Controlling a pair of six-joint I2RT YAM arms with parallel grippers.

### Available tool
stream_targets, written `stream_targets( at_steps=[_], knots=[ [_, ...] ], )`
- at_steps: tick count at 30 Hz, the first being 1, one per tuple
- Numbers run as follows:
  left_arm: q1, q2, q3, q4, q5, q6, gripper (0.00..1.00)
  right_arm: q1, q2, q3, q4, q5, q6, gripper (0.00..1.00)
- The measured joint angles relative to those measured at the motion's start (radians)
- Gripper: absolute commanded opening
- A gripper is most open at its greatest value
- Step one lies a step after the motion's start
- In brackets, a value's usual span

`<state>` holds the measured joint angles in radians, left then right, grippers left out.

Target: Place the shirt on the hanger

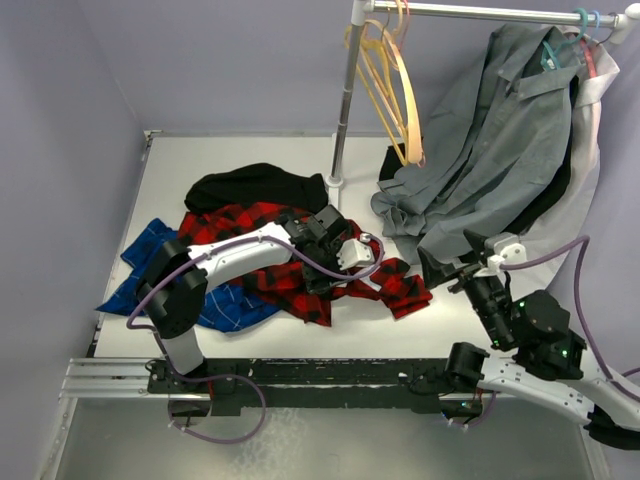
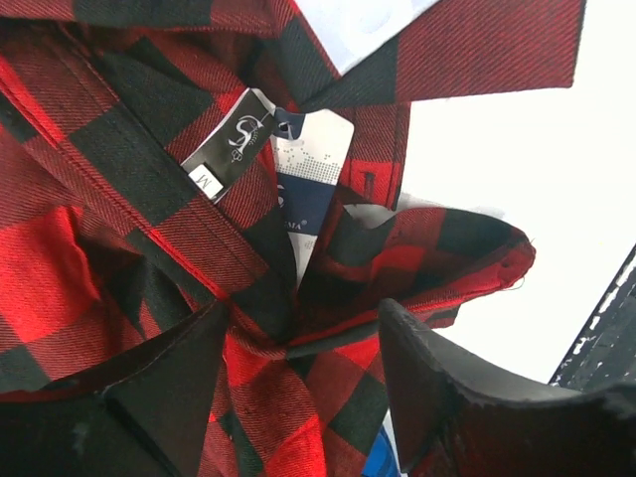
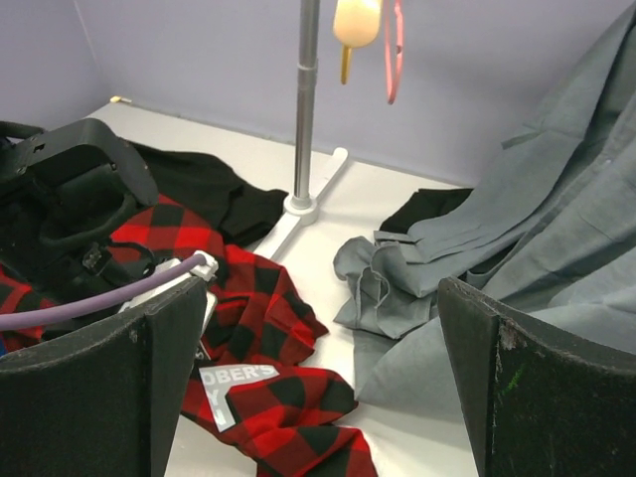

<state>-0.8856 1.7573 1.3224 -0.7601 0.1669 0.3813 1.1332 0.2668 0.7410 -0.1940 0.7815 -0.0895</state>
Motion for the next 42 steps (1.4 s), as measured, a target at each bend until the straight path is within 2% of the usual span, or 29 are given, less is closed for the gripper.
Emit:
stream_targets(
  at_steps=[2, 6, 7, 10, 14, 15, 16, 17, 18, 20, 22, 25, 27, 32, 36, 42],
  knots=[
    [0.001, -0.001, -0.014, 0.004, -0.003, 0.000, 0.49, 0.000, 0.017, -0.010, 0.011, -0.015, 0.000, 0.99],
    [0.005, 0.000, -0.029, 0.006, -0.012, 0.000, 0.37, 0.001, 0.042, -0.022, 0.031, -0.039, 0.000, 0.97],
    [0.006, -0.001, -0.029, 0.006, -0.014, 0.002, 0.25, 0.001, 0.043, -0.025, 0.034, -0.043, 0.000, 0.97],
    [0.009, -0.001, -0.029, 0.012, -0.022, -0.002, 0.01, 0.001, 0.043, -0.026, 0.043, -0.049, 0.000, 0.97],
    [0.013, -0.003, -0.029, 0.011, -0.033, -0.004, 0.00, 0.001, 0.041, -0.030, 0.050, -0.059, 0.001, 0.97],
    [0.013, -0.004, -0.029, 0.011, -0.033, -0.004, 0.10, 0.001, 0.040, -0.031, 0.050, -0.061, 0.001, 0.97],
    [0.013, -0.004, -0.029, 0.011, -0.033, -0.004, 0.36, 0.001, 0.040, -0.032, 0.050, -0.063, 0.001, 0.98],
    [0.013, -0.004, -0.029, 0.010, -0.033, -0.003, 0.57, 0.001, 0.040, -0.034, 0.051, -0.066, 0.001, 0.99],
    [0.013, -0.004, -0.029, 0.008, -0.031, 0.004, 0.69, 0.001, 0.040, -0.036, 0.050, -0.067, 0.001, 1.00],
    [0.013, -0.004, -0.028, -0.008, -0.019, -0.003, 0.77, 0.001, 0.040, -0.040, 0.050, -0.068, 0.001, 1.00],
    [0.013, -0.004, -0.028, -0.029, -0.005, -0.004, 0.78, 0.001, 0.041, -0.041, 0.050, -0.071, 0.001, 1.00],
    [0.013, -0.004, -0.028, -0.050, 0.013, -0.004, 0.66, 0.001, 0.043, -0.041, 0.050, -0.076, 0.001, 1.00],
    [0.013, -0.004, -0.028, -0.056, 0.019, -0.004, 0.50, 0.001, 0.046, -0.042, 0.051, -0.080, 0.001, 1.00],
    [0.013, -0.004, -0.028, -0.066, 0.034, -0.002, 0.01, 0.001, 0.047, -0.047, 0.059, -0.093, 0.001, 1.00],
    [0.014, -0.004, -0.002, -0.100, 0.065, 0.005, 0.00, 0.001, 0.047, -0.047, 0.061, -0.093, 0.001, 1.00],
    [0.014, -0.047, 0.068, -0.194, 0.126, 0.059, 0.00, 0.001, 0.054, -0.047, 0.065, -0.114, -0.022, 0.94]
  ],
)
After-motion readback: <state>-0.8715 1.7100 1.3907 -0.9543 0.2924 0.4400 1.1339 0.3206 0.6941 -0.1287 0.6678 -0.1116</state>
